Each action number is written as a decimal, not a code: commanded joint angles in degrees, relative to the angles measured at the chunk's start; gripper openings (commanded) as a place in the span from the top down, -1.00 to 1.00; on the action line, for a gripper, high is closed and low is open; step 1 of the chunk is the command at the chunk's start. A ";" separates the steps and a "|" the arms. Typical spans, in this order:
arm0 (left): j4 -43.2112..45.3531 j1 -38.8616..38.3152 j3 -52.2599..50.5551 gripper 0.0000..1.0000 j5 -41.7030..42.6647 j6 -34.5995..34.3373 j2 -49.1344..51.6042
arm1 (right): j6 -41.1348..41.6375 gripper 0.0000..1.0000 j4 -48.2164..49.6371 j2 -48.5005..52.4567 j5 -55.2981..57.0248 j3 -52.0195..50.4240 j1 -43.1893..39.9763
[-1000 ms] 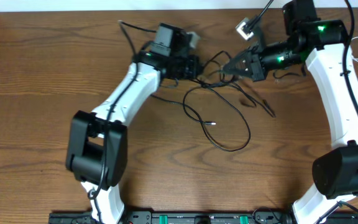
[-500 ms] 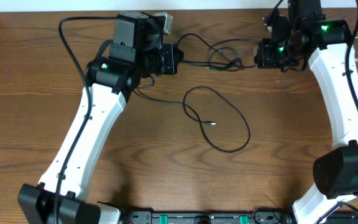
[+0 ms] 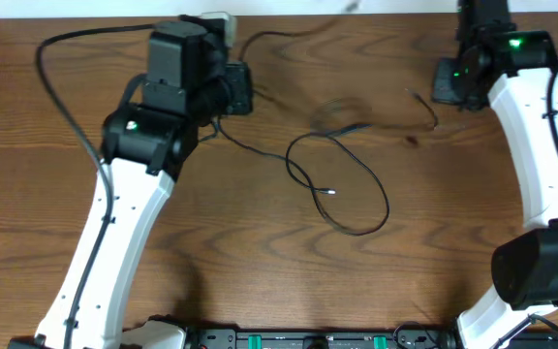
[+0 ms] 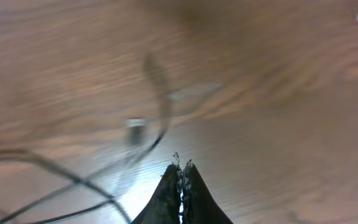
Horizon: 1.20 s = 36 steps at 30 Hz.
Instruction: Untangle cables
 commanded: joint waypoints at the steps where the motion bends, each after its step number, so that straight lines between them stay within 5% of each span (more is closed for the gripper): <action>1: -0.94 0.24 1.16 0.85 -6.95 1.14 -1.18 | 0.79 0.98 0.42 -1.05 0.83 -0.04 -0.44; 11: -4.31 0.17 1.14 0.85 -2.84 0.63 -1.09 | -19.08 0.95 3.06 -1.01 -34.75 -0.04 0.28; 17: -2.21 0.17 1.16 0.85 -1.97 -2.58 -1.40 | -22.10 0.64 2.73 0.83 -37.42 -0.07 5.07; 26: 1.27 0.17 1.16 0.85 -1.95 -13.86 -5.75 | -30.93 -0.15 3.69 5.53 -43.74 -0.07 13.22; 36: 1.29 0.17 1.14 0.85 -1.97 -17.73 -9.33 | -33.99 -0.19 7.26 13.31 -54.64 -0.07 15.50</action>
